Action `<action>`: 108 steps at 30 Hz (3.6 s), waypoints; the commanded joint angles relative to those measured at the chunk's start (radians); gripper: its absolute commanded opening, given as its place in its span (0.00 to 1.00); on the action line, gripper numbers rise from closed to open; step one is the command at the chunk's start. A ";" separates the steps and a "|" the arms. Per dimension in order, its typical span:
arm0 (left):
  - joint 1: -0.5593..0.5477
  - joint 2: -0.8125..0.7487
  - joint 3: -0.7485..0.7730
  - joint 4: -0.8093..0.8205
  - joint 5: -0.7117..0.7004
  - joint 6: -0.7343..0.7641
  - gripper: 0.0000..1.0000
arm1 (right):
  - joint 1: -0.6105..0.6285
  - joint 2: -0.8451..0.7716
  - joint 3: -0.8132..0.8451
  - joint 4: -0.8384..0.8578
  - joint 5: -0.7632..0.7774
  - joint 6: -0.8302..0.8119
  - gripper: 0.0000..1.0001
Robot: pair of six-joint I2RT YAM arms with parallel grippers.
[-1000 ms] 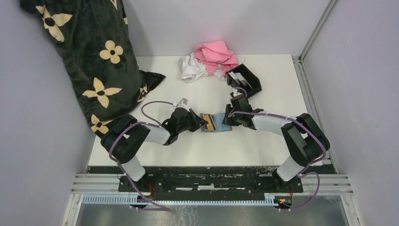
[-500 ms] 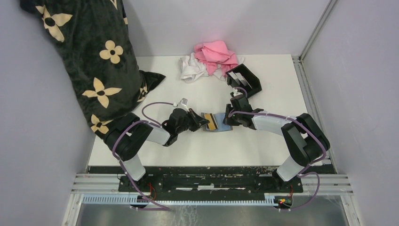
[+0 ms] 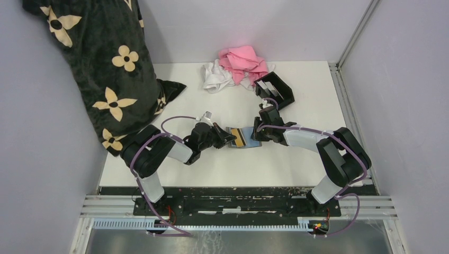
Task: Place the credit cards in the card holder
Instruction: Insert the credit card into the card holder.
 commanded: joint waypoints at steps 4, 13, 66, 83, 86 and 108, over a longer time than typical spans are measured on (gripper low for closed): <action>0.004 0.014 0.007 0.079 0.013 -0.040 0.03 | 0.002 0.029 -0.004 -0.102 0.073 -0.022 0.33; 0.002 0.038 0.017 0.096 0.022 -0.055 0.03 | 0.006 0.030 -0.010 -0.102 0.080 -0.023 0.34; -0.019 0.143 0.089 0.116 0.080 -0.090 0.03 | 0.016 0.019 0.002 -0.139 0.101 -0.033 0.34; -0.026 0.174 0.131 0.086 0.096 -0.079 0.03 | 0.026 0.022 0.006 -0.136 0.097 -0.031 0.34; -0.027 0.178 0.140 0.076 0.099 -0.075 0.03 | 0.027 0.018 0.008 -0.138 0.096 -0.031 0.34; -0.037 0.230 0.213 0.041 0.116 -0.072 0.04 | 0.041 0.012 0.031 -0.157 0.090 -0.034 0.38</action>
